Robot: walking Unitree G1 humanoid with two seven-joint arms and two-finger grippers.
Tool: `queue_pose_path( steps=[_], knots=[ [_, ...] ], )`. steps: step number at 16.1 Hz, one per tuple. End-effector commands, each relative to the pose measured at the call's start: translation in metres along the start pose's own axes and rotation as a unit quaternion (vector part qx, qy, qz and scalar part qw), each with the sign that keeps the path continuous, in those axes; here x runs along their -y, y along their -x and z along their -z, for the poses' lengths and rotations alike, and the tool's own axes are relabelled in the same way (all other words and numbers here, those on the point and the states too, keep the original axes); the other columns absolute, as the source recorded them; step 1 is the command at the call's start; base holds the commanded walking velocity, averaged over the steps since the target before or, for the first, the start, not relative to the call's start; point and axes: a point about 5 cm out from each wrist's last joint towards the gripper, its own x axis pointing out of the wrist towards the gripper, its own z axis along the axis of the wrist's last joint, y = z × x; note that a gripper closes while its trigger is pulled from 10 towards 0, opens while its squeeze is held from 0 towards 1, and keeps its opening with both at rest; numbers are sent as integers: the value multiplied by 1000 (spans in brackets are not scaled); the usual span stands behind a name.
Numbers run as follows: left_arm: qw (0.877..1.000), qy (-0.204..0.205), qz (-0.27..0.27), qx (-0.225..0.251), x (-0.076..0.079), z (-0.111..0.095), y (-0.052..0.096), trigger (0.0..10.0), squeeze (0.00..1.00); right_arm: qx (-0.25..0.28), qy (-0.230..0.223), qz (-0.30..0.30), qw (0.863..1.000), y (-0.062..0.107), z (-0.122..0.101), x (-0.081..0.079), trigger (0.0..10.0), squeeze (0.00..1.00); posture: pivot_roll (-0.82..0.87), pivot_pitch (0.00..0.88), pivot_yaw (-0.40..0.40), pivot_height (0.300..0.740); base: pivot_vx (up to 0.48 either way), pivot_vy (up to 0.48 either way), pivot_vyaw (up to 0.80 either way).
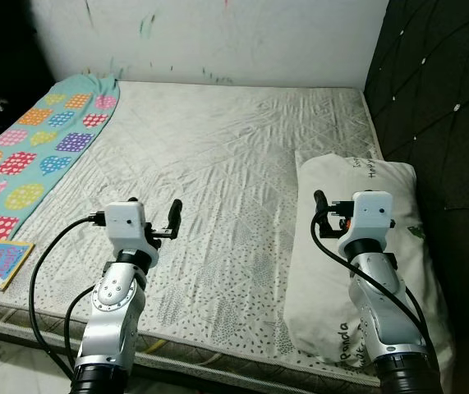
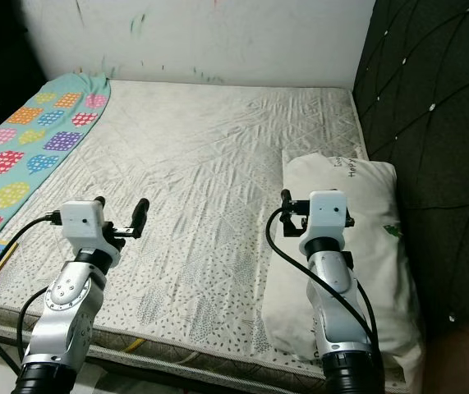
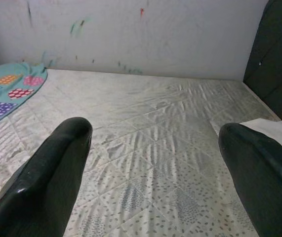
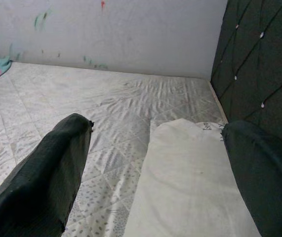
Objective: Clean up the room
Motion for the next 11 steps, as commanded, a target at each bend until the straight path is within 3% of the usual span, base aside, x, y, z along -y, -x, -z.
queue_pose_path(
  steps=[1,4,7,11],
  knots=[
    [1000,-5,2,4,-2,-5,-2,10000,0,5,-6,-3,1000,-1,-3,-3,10000,0,-61,0,88,740,0,0,0],
    [1000,-5,-19,9,-8,-6,3,10000,0,5,-7,-28,1000,-4,-4,-11,10000,0,-37,0,44,740,0,0,0],
    [999,-1,-53,6,-15,-2,18,10000,0,2,-6,-56,998,-11,-6,-19,10000,0,-4,0,-12,740,0,0,0],
    [998,0,-68,3,-18,0,27,10000,0,0,-11,-70,997,-12,-6,-26,10000,0,10,6,-23,740,0,0,0]
  ],
)
